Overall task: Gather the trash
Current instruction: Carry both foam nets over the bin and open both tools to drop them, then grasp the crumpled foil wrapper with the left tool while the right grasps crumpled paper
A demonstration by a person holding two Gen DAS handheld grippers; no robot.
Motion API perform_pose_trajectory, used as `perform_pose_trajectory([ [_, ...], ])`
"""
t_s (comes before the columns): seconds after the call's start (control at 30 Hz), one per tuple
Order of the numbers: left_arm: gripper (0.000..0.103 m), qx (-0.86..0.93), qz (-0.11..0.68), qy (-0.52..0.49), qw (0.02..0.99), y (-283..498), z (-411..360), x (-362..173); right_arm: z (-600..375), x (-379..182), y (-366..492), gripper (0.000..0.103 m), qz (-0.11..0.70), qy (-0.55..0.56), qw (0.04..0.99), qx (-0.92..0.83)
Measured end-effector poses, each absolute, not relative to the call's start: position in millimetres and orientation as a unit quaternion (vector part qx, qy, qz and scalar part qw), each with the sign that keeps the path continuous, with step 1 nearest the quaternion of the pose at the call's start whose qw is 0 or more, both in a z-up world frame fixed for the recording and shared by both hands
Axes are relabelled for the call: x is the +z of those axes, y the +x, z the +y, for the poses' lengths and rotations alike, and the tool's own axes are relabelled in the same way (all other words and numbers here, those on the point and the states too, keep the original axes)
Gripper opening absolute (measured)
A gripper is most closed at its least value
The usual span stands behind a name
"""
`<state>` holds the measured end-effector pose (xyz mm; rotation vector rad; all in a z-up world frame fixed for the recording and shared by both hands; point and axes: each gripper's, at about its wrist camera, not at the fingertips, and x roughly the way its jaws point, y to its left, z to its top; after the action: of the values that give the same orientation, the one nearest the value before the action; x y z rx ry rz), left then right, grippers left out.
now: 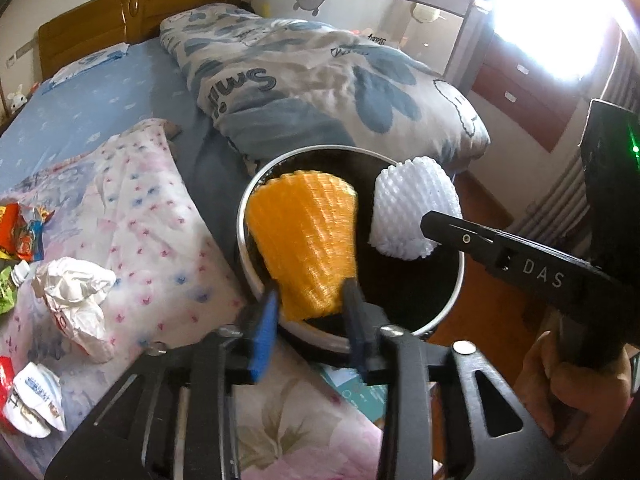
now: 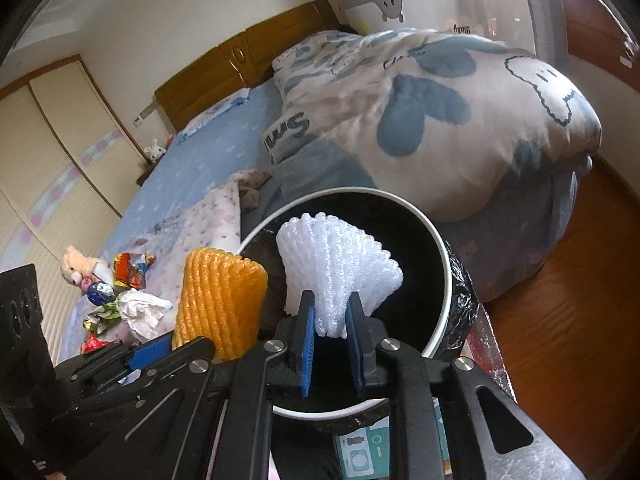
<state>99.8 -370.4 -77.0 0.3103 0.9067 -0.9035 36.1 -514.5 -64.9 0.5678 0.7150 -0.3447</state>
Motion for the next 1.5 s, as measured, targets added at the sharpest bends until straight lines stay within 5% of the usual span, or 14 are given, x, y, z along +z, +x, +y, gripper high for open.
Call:
perform_pose_trajectory([
  [0.13, 0.050, -0.414, 0.427, 0.136, 0.793, 105.0, -364.5, -80.7, -516.9, -67.0, 35.0, 0.038, 0.341, 0.276, 0.881, -0.175],
  [0.37, 0.059, -0.406, 0.425, 0.121, 0.800, 104.1, -347.9, -76.7, -513.0, -62.7, 30.7, 0.043, 0.329, 0.284, 0.884, -0.174],
  [0.63, 0.066, -0.366, 0.404, 0.094, 0.833, 90.6, -292.3, -65.6, -487.4, -52.1, 25.4, 0.076, 0.304, 0.282, 0.897, -0.156],
  [1.13, 0.072, -0.270, 0.402, 0.059, 0.873, 87.7, -185.4, -66.8, -398.5, -49.8, 46.2, 0.094, 0.313, 0.220, 0.920, -0.084],
  [1.5, 0.077, -0.205, 0.414, 0.038, 0.886, 98.9, -132.9, -76.6, -358.1, -56.7, 68.5, 0.095, 0.328, 0.194, 0.924, -0.036],
])
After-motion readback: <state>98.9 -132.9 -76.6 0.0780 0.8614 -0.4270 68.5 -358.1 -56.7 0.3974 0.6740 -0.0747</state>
